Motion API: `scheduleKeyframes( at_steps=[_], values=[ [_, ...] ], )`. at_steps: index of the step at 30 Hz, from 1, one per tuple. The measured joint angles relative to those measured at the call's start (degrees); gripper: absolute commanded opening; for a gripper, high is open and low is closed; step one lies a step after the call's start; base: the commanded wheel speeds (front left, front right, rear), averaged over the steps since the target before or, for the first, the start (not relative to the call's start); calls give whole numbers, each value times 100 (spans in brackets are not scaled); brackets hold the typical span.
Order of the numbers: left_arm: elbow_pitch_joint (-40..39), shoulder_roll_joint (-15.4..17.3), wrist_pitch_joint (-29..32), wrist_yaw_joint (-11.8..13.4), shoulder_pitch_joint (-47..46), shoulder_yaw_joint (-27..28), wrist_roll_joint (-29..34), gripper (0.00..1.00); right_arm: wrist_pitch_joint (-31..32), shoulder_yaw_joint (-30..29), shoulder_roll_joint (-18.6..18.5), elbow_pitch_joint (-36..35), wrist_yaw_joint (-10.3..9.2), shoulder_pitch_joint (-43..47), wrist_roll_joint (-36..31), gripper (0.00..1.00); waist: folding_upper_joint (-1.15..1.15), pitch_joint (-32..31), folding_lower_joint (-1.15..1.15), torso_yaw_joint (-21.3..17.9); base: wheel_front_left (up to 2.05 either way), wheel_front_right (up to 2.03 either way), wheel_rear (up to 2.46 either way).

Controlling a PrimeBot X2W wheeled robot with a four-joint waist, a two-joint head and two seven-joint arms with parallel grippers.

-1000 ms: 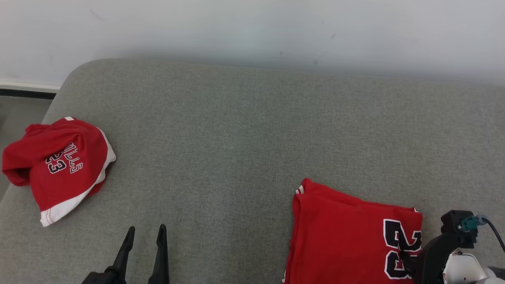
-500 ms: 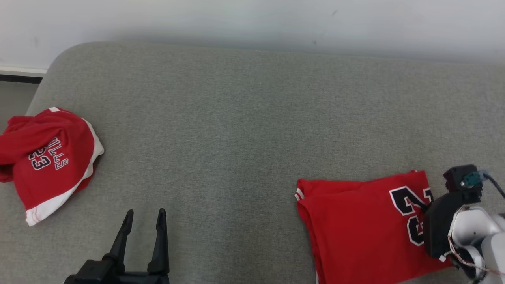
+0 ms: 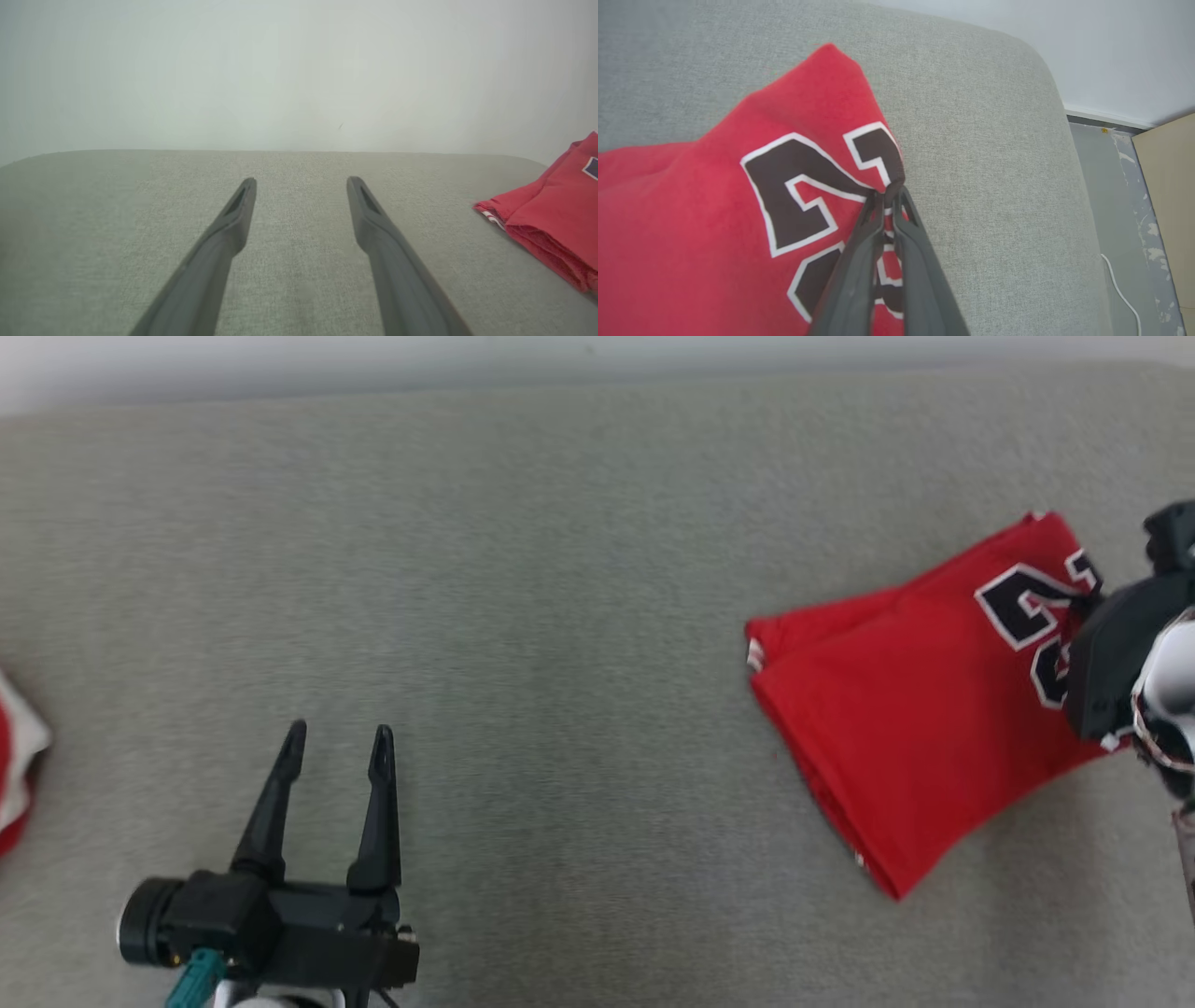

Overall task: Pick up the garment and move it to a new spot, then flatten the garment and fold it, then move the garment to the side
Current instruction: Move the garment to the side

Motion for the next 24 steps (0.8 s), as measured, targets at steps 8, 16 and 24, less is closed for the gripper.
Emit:
scheduleKeyframes(
  at_steps=[8,16,24],
  values=[
    [-328,148,0,-29,-332,-208,270,100,-476,-394,-64,676,0,-695,-321,0,-1,538,0,-621,0,0,0],
    [-531,431,-1,-37,-521,-584,286,100,-1172,-1095,-124,1133,0,-1006,-800,0,0,1105,0,-1044,0,0,0],
    [-645,637,-1,-37,-641,-847,293,100,-2098,-1477,-134,1388,0,-1291,-1196,0,0,1559,-1,-1293,0,0,0]
  ],
)
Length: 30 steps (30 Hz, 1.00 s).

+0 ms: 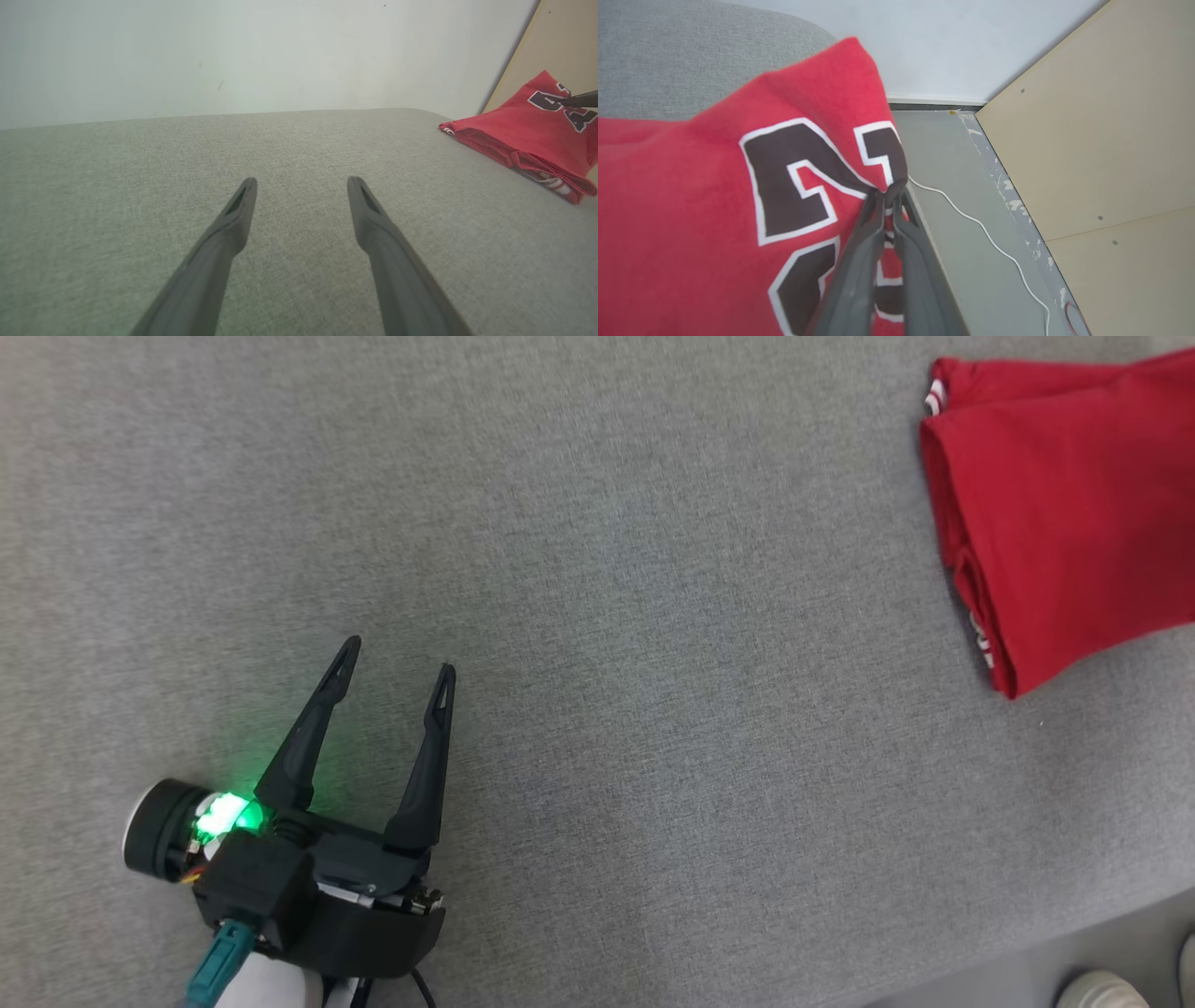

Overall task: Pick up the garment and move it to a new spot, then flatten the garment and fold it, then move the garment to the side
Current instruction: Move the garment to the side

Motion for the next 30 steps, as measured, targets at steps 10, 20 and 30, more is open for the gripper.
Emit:
scheduleKeyframes(
  at_steps=[10,20,30],
  values=[
    [-133,133,-26,0,-84,-97,3,100,-1029,-199,-99,335,0,-271,-670,0,-2,334,-2,-72,0,0,0],
    [-116,147,-35,0,-87,-119,3,100,-1497,-331,123,487,0,-357,-1154,96,-2,352,-1,-96,0,0,0],
    [-26,62,-16,0,-64,-113,-20,100,-1946,-172,303,138,0,-267,-1178,100,-1,109,-1,-56,0,0,0]
  ],
)
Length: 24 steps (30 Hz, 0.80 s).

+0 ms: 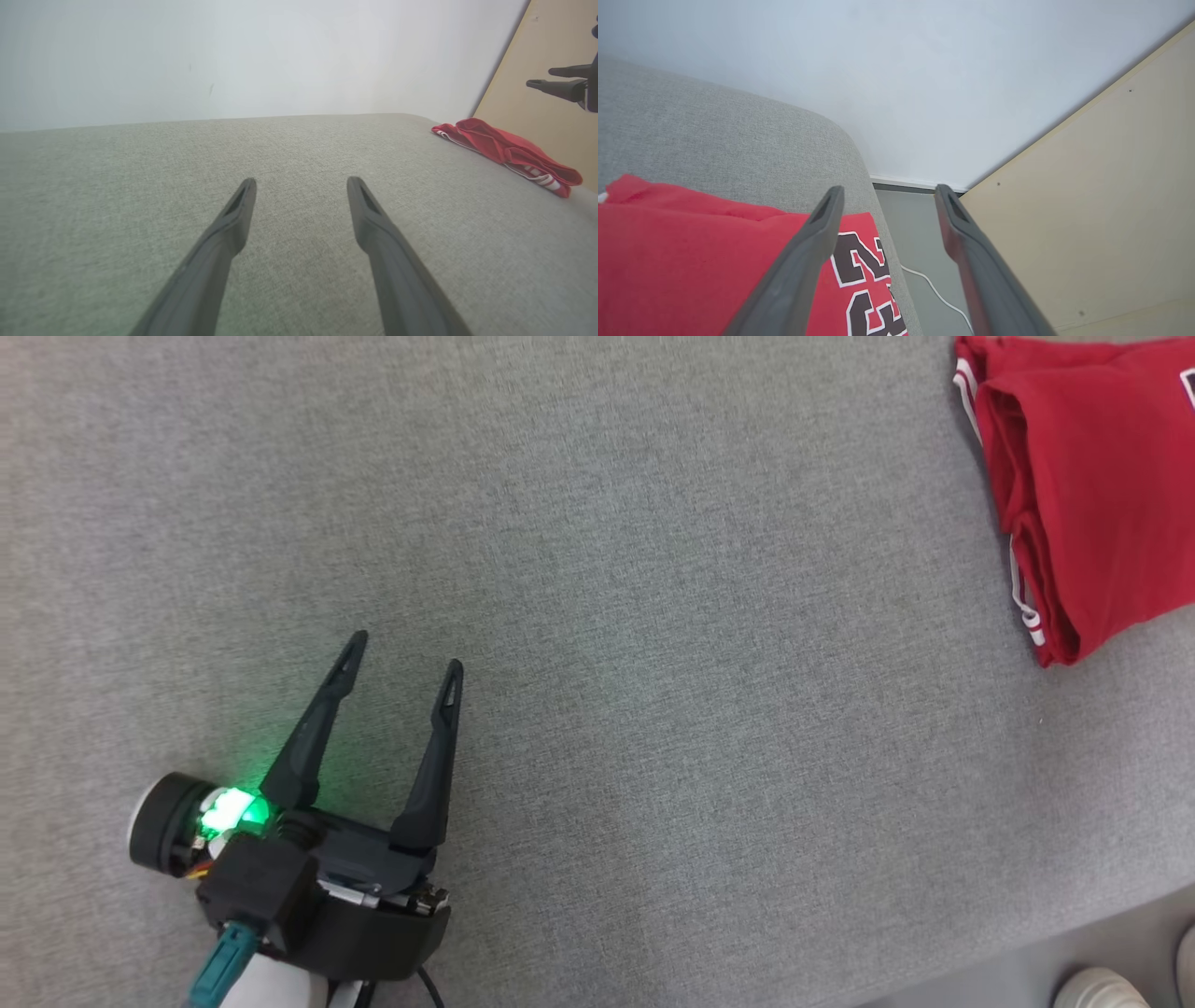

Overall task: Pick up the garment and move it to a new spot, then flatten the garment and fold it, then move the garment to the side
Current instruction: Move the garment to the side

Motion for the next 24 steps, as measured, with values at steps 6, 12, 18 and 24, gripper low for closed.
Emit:
scheduleKeyframes(
  at_steps=[6,12,18,24],
  values=[
    [67,-248,16,82,169,231,-58,100,-382,168,197,-497,0,477,541,100,0,-287,0,139,0,0,0],
    [0,-421,16,155,444,680,-136,100,-648,592,412,-1367,0,1485,1055,100,0,-716,0,345,0,0,0],
    [90,-549,16,213,779,1118,-126,100,-932,861,608,-1934,0,2587,1510,100,0,-1224,0,599,0,0,0],
    [348,-628,16,246,1154,1546,-220,100,-972,871,856,-2157,0,3380,2046,100,0,-1780,-1,863,0,0,0]
  ],
)
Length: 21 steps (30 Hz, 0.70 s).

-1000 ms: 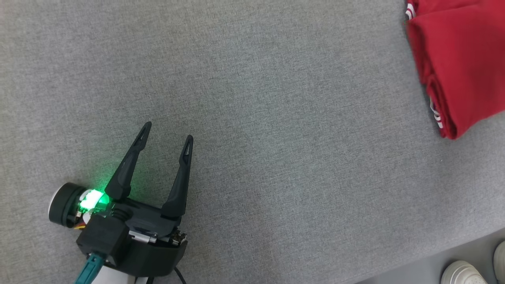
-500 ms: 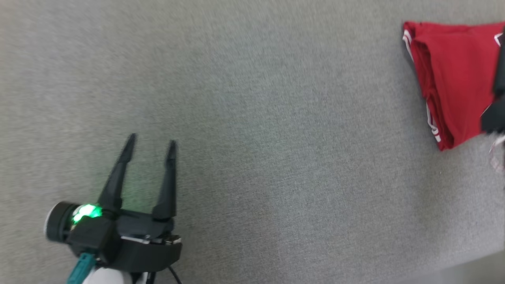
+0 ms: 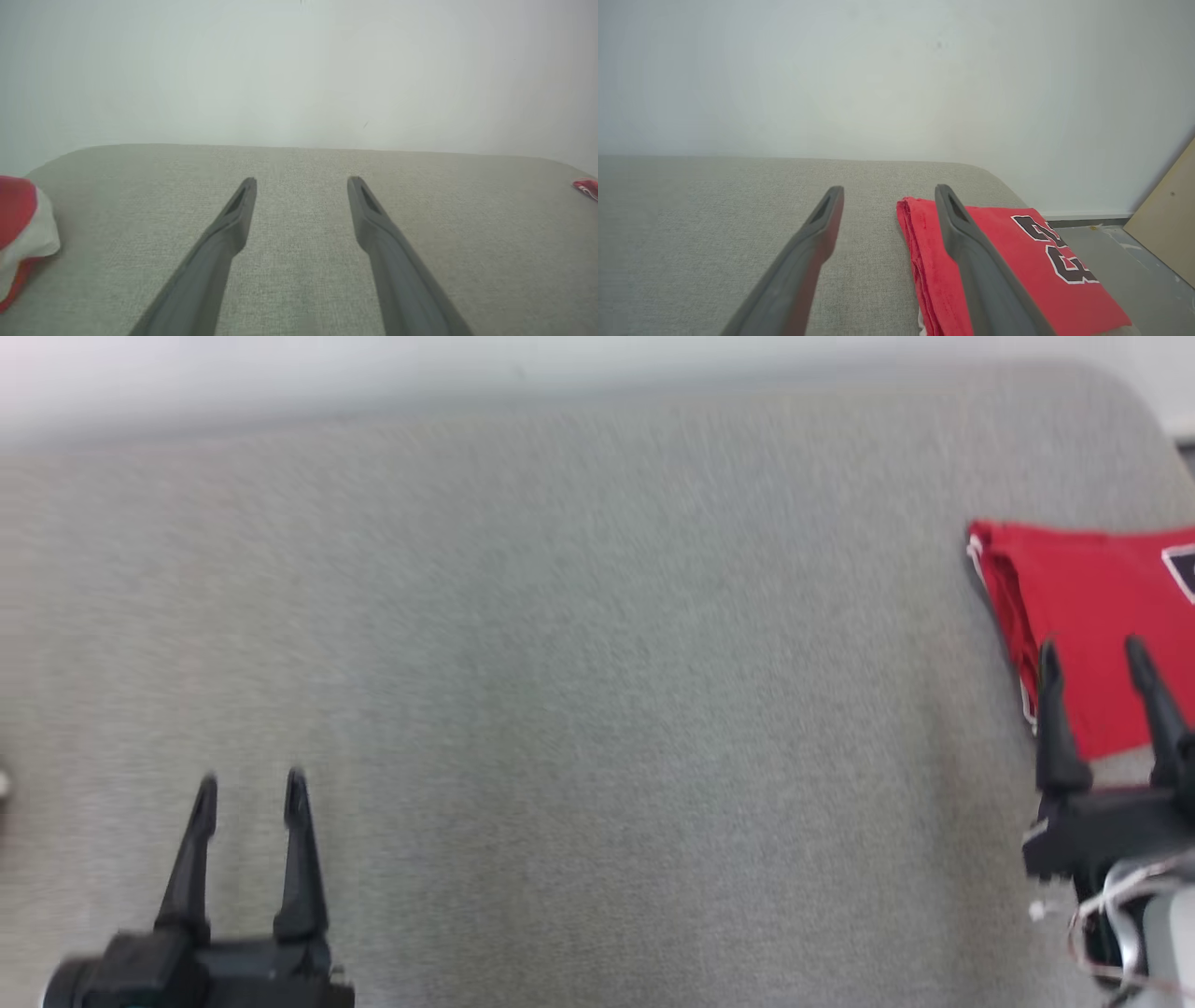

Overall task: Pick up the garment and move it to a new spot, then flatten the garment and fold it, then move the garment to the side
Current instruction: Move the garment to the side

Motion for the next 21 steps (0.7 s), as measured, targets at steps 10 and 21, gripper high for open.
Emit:
scheduleKeyframes(
  at_steps=[10,21],
  values=[
    [601,-54,0,44,756,350,-86,100,-59,352,279,-142,0,864,234,100,-1,-921,-1,320,0,0,0],
    [1046,-65,0,-2,973,305,-105,100,-222,543,405,265,0,1316,218,100,0,-1534,0,492,0,0,0]
  ],
)
